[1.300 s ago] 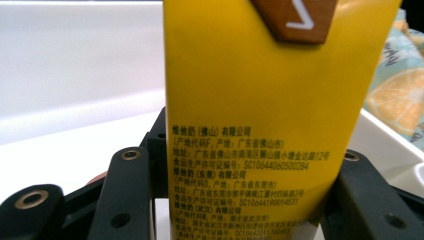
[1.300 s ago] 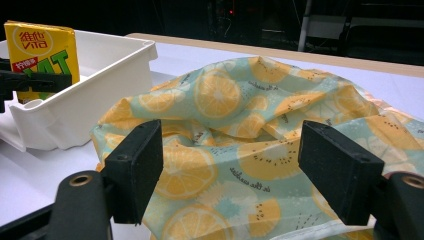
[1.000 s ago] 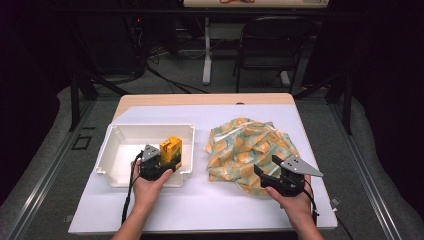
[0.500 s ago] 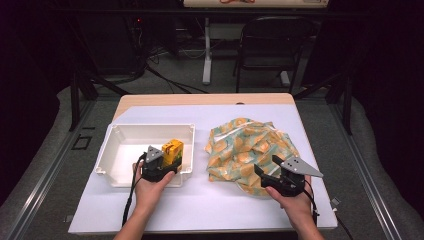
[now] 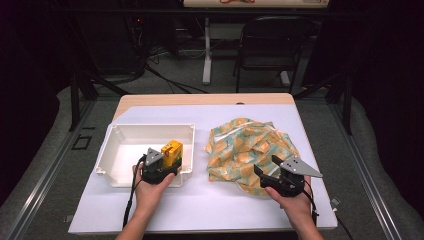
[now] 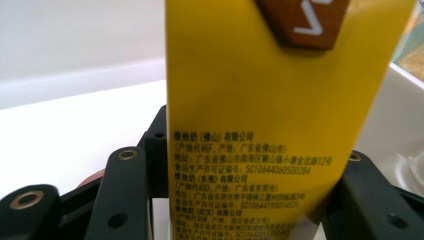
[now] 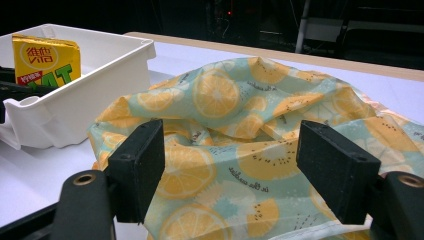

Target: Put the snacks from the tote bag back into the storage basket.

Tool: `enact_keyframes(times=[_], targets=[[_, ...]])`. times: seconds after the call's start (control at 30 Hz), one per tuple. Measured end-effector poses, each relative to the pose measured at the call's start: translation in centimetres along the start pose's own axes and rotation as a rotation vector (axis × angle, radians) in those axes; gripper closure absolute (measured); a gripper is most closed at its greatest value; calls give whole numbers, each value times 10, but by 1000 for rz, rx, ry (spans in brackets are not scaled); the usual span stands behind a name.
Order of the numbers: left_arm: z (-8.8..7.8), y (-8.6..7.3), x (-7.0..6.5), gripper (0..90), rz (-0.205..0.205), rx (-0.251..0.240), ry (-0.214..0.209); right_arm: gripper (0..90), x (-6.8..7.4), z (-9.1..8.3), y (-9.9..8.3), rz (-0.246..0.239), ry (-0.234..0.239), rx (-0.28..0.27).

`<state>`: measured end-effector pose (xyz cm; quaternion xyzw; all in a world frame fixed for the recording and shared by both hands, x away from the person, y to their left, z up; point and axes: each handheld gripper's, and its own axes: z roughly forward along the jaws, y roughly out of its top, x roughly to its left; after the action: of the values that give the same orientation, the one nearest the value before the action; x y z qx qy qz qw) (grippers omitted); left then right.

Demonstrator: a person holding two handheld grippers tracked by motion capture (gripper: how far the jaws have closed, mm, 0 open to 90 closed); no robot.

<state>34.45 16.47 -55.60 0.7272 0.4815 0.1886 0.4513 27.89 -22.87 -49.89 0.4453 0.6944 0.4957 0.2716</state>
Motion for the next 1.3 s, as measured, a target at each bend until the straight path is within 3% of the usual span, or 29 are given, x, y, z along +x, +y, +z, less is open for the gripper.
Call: enact_keyframes(times=[0.1,0.17,0.23,0.3,0.67,0.93,1.07,1.17,1.2,1.23,1.3], targets=[[-2,-1,2,434,-28,-3,-44,268,0,0,0,0,0,0],[-5,0,2,366,-14,1,-65,268,-1,0,0,1,0,-2],[-7,0,1,299,-16,-3,-56,268,-1,0,0,-2,1,0],[-11,0,3,295,-24,-22,-84,267,0,0,0,-3,3,0],[-38,-5,0,278,-2,-42,-45,267,0,1,1,-1,3,-3],[-61,-13,2,338,-17,-46,-67,266,-1,1,0,2,-6,-1],[-71,-16,0,406,-29,-54,-20,267,-1,1,0,0,-7,6],[-74,-20,-1,479,-41,-62,-10,267,0,2,-1,2,-5,1],[-76,-21,-2,545,-42,-64,-13,267,1,2,-1,2,-8,0],[-76,-21,-3,621,-46,-64,-21,267,1,2,-1,0,-8,1],[-76,-21,-2,685,-62,-52,-48,267,1,3,-1,-2,-8,-2]])
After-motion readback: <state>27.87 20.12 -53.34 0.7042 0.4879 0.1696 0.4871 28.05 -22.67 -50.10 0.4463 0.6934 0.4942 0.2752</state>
